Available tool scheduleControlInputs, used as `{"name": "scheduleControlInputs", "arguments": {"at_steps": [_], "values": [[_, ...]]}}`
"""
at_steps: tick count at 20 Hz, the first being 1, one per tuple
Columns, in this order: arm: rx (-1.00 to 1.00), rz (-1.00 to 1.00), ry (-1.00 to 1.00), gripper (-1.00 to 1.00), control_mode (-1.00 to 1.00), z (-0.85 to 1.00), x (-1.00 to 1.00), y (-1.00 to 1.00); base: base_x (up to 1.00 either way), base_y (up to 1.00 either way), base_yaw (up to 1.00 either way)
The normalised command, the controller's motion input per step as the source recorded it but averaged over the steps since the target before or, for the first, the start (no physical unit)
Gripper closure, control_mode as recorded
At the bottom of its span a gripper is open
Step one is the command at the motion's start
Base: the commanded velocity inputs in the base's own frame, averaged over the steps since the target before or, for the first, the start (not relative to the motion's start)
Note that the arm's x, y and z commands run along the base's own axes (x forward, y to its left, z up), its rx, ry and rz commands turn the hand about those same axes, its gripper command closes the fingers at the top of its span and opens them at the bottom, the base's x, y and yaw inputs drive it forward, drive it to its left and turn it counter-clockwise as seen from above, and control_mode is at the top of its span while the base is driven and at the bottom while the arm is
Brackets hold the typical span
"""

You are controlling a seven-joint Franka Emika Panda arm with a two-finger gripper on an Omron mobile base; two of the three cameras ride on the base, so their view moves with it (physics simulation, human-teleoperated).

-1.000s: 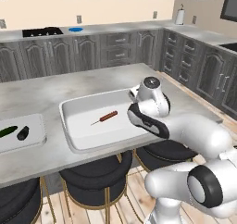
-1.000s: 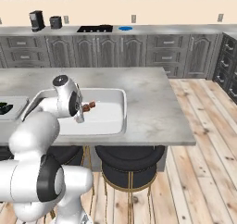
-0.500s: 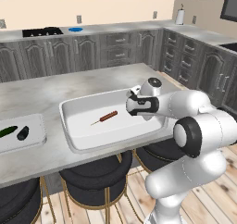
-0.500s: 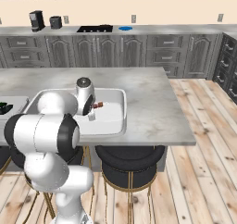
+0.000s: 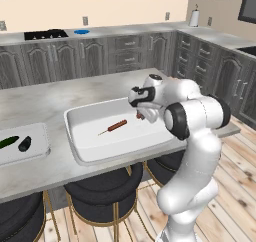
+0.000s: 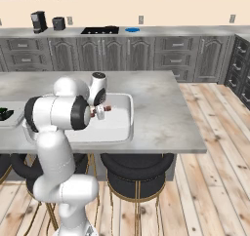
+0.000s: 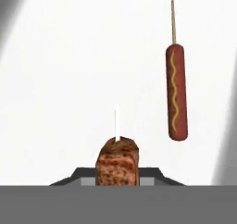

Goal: Place the cold items (eggplant and cucumber) from the fridge in one tupperware on the dining counter. Place the warm items (hot dog and kebab skewer) in the stove area in another tupperware.

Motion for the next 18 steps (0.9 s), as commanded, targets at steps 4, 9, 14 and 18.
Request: {"name": "scheduleControlInputs", "arguments": {"at_steps": [4,9,14,18], "values": [[0.0,0.01,0.35,1.0,-1.0,-0.41,0.21,0.02,0.0,0.0,0.0],[0.01,0.01,0.22,1.0,-1.0,-0.48,0.07,0.0,0.0,0.0,0.0],[0.02,0.01,0.01,1.0,-1.0,-0.06,0.0,0.0,0.0,0.0,0.0],[0.0,0.01,0.0,-1.0,-1.0,-0.19,0.02,0.0,0.0,0.0,0.0]]}}
